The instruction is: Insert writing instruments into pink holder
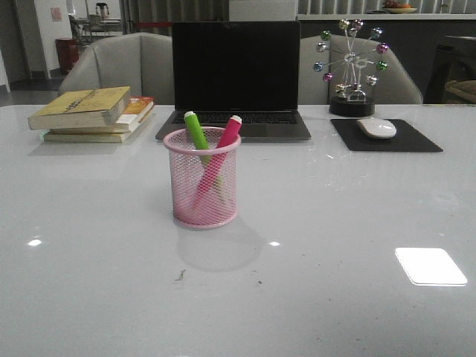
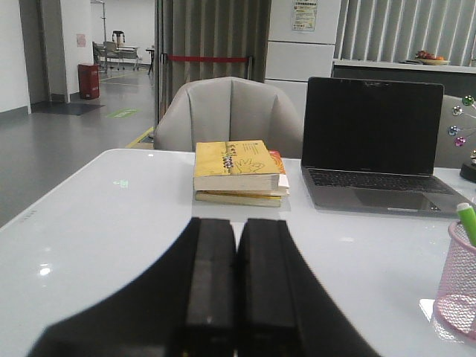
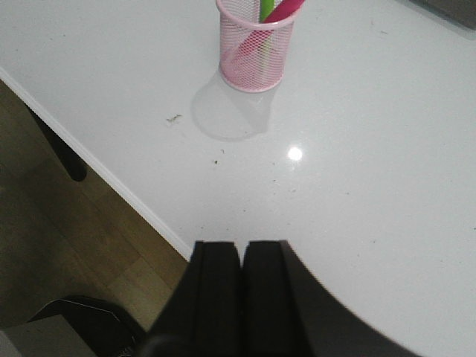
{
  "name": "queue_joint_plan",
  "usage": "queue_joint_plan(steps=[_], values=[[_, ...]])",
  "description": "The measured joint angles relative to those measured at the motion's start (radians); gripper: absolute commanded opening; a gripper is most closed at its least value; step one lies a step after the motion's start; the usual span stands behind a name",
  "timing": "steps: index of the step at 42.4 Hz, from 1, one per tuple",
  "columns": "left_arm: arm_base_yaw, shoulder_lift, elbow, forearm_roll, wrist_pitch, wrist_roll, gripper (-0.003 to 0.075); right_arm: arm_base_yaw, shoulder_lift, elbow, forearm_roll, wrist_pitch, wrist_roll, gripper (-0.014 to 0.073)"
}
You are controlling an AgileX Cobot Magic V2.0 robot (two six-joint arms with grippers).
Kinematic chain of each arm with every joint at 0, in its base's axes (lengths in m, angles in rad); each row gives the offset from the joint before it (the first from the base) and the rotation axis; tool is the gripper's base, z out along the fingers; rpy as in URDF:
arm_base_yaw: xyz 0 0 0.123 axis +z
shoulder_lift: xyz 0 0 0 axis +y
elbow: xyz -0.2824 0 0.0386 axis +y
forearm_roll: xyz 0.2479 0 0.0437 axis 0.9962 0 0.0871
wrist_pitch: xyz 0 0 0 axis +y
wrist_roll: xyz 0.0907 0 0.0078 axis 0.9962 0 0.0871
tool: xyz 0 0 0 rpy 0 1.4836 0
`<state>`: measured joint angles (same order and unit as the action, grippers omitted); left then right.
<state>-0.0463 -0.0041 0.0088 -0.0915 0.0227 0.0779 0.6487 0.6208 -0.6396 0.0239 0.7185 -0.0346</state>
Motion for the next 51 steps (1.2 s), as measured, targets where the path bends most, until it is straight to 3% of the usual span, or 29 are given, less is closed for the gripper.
queue_joint_plan(steps=[12,26,33,41,51], values=[[0.0,0.0,0.0,0.0,0.0,0.0,0.0093,-0.036,-0.027,0.028,-0.008,-0.034,0.0,0.0057],[0.0,0.0,0.0,0.0,0.0,0.0,0.0093,-0.474,-0.346,0.377,-0.012,-0.499,0.0,0.0057],[0.0,0.0,0.0,0.0,0.0,0.0,0.0093,-0.613,-0.545,0.549,-0.012,-0.645,0.0,0.0057],[0.0,0.0,0.0,0.0,0.0,0.0,0.0093,-0.649,-0.63,0.66,-0.012,-0.719,0.0,0.0057],[0.0,0.0,0.0,0.0,0.0,0.0,0.0093,-0.649,-0.631,0.668,-0.012,-0.719,0.0,0.0057]])
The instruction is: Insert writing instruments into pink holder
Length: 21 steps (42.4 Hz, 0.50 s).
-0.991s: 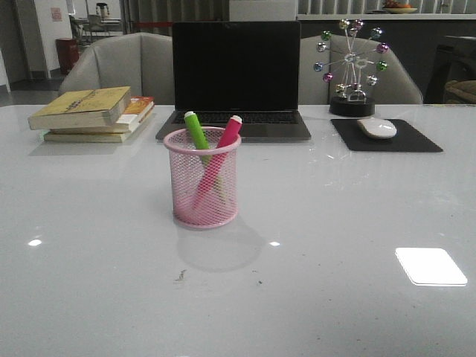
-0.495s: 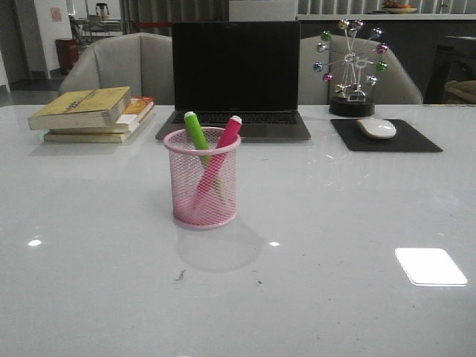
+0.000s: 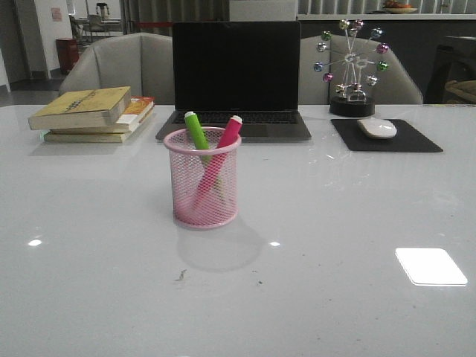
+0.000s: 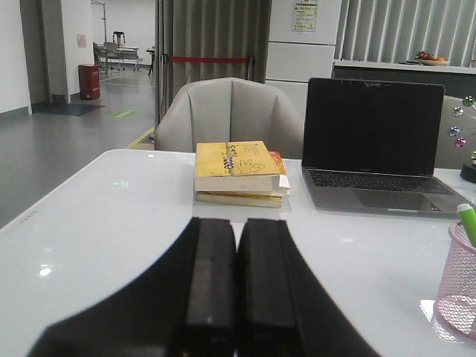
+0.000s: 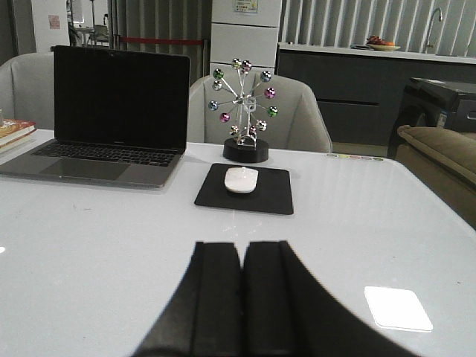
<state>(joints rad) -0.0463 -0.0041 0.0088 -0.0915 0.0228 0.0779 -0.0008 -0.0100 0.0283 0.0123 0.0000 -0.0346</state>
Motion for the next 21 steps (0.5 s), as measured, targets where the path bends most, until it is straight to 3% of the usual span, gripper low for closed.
queue_joint_plan(steps=[21], values=[[0.0,0.0,0.0,0.0,0.0,0.0,0.0093,0.0,0.0,0.0,0.002,-0.007,0.0,0.0057]])
